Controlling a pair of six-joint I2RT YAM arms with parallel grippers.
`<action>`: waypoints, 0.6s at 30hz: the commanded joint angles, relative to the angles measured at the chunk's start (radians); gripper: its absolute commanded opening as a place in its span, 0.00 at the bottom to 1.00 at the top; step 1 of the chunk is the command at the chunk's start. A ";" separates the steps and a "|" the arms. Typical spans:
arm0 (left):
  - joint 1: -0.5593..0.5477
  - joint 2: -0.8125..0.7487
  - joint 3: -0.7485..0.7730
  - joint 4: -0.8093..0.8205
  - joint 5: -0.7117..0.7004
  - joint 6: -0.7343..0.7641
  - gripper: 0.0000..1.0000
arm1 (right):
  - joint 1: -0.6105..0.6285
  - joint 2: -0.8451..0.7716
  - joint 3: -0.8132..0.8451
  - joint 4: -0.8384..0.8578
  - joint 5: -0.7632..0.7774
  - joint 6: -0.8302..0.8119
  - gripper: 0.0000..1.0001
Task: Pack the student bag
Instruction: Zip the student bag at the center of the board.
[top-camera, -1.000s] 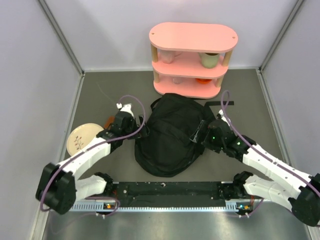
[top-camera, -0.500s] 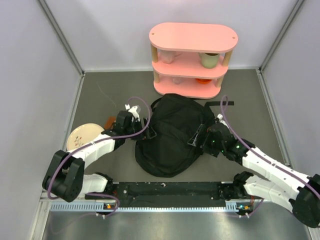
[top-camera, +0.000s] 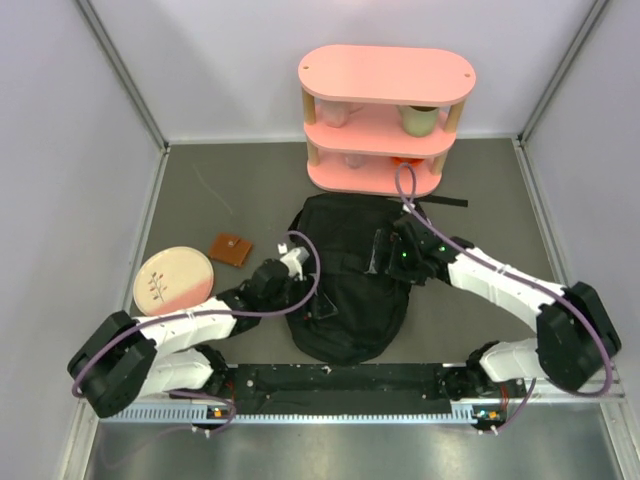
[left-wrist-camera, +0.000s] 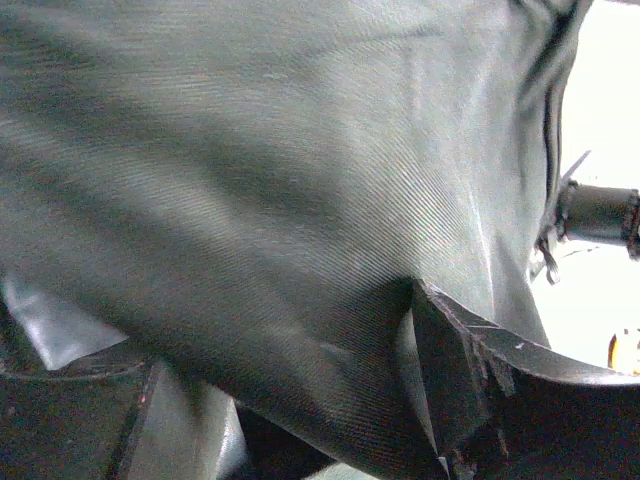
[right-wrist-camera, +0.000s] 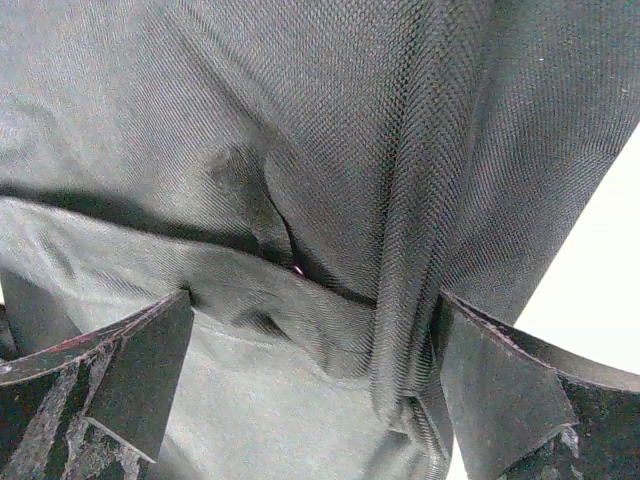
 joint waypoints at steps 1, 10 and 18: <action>-0.152 0.011 -0.002 0.109 -0.067 -0.135 0.72 | -0.014 0.107 0.183 0.072 -0.055 -0.179 0.99; -0.213 -0.034 0.061 -0.008 -0.171 -0.147 0.83 | -0.117 0.172 0.324 -0.026 0.046 -0.244 0.99; -0.213 -0.391 0.116 -0.504 -0.395 -0.077 0.87 | -0.220 -0.140 0.093 -0.051 0.057 -0.215 0.99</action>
